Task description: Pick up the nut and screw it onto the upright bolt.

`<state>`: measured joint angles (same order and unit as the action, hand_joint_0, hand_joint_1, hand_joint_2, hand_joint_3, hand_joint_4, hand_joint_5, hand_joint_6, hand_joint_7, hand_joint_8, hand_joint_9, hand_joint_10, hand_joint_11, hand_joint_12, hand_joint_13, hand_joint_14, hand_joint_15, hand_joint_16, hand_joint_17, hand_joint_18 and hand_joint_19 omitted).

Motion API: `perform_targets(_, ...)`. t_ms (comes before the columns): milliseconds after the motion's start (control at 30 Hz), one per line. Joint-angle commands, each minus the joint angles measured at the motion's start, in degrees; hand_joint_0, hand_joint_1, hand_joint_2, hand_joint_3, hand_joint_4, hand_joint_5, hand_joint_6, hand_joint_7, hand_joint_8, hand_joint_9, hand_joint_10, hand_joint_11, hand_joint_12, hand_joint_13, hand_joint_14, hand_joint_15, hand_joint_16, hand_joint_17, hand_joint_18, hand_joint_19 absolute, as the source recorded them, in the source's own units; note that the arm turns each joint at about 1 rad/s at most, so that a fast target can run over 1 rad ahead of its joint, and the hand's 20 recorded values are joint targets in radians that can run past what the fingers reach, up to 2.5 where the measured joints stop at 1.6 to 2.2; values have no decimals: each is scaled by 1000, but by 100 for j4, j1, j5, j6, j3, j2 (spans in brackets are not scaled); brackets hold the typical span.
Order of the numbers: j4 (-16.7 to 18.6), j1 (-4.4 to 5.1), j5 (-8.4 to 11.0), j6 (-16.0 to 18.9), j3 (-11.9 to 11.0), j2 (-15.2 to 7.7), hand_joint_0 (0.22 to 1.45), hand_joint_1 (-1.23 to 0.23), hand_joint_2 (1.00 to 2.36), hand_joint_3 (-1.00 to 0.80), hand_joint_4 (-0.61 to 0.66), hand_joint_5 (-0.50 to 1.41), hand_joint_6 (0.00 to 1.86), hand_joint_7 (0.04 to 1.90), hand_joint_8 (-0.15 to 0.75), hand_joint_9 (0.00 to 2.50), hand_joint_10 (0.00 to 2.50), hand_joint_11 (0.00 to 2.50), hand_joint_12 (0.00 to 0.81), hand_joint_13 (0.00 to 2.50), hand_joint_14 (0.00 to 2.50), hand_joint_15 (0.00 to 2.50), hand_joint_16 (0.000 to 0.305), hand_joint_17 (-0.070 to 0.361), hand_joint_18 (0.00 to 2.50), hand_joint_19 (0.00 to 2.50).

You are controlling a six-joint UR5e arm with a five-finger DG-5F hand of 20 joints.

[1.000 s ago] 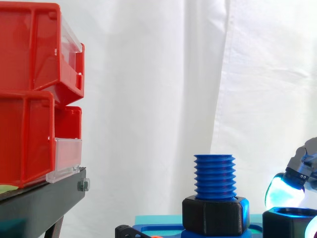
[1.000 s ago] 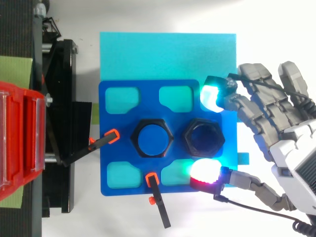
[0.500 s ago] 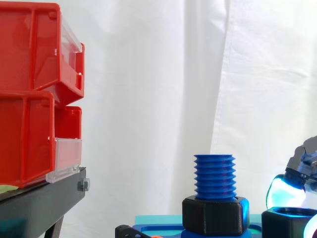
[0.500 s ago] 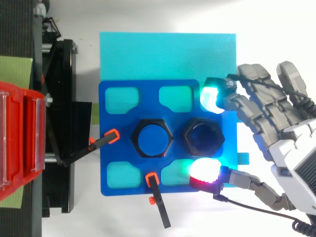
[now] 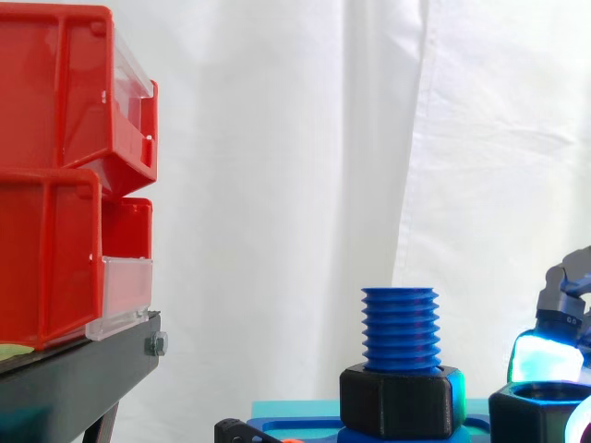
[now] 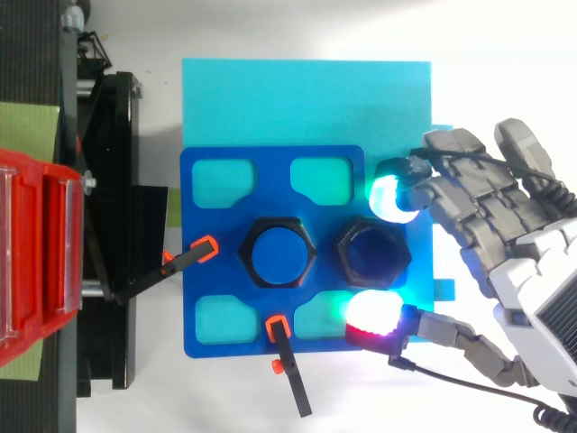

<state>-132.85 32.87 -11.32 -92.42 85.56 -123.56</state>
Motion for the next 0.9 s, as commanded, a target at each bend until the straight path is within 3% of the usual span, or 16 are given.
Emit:
perform_targets(0, -136, 0, -45, 13, -48, 7, 514, -716, 1000, -500, 276, -131, 512, 1182, 270, 497, 0, 0, 284, 478, 0, 0, 27, 61, 241, 0)
perform_targets(133, -743, 0, -292, 365, -180, 42, 513, -698, 1000, -500, 275, -130, 515, 1181, 272, 501, 0, 0, 284, 479, 0, 0, 27, 61, 242, 0)
perform_targets(367, -2008, -79, -634, 1182, -338, 456, 508, -678, 1000, -500, 281, -130, 514, 1185, 274, 503, 0, 0, 285, 481, 0, 0, 27, 62, 241, 0)
perform_targets(567, -2667, -131, -652, 1376, -338, 763, 509, -664, 1000, -500, 276, -132, 511, 1191, 277, 505, 0, 0, 288, 488, 0, 0, 28, 62, 243, 0)
perform_targets(633, -3054, -202, -652, 1385, -338, 992, 510, -659, 1000, -500, 278, -132, 511, 1192, 277, 505, 0, 0, 287, 488, 0, 0, 27, 62, 244, 0)
perform_targets(800, -3133, -307, -722, 1367, -347, 1194, 511, -654, 1000, -500, 275, -132, 519, 1182, 278, 511, 0, 0, 287, 492, 0, 0, 27, 62, 250, 0)
perform_targets(867, -3186, -413, -933, 1349, -514, 1194, 511, -654, 1000, -500, 273, -132, 520, 1185, 279, 512, 0, 0, 286, 493, 0, 0, 27, 61, 252, 0)
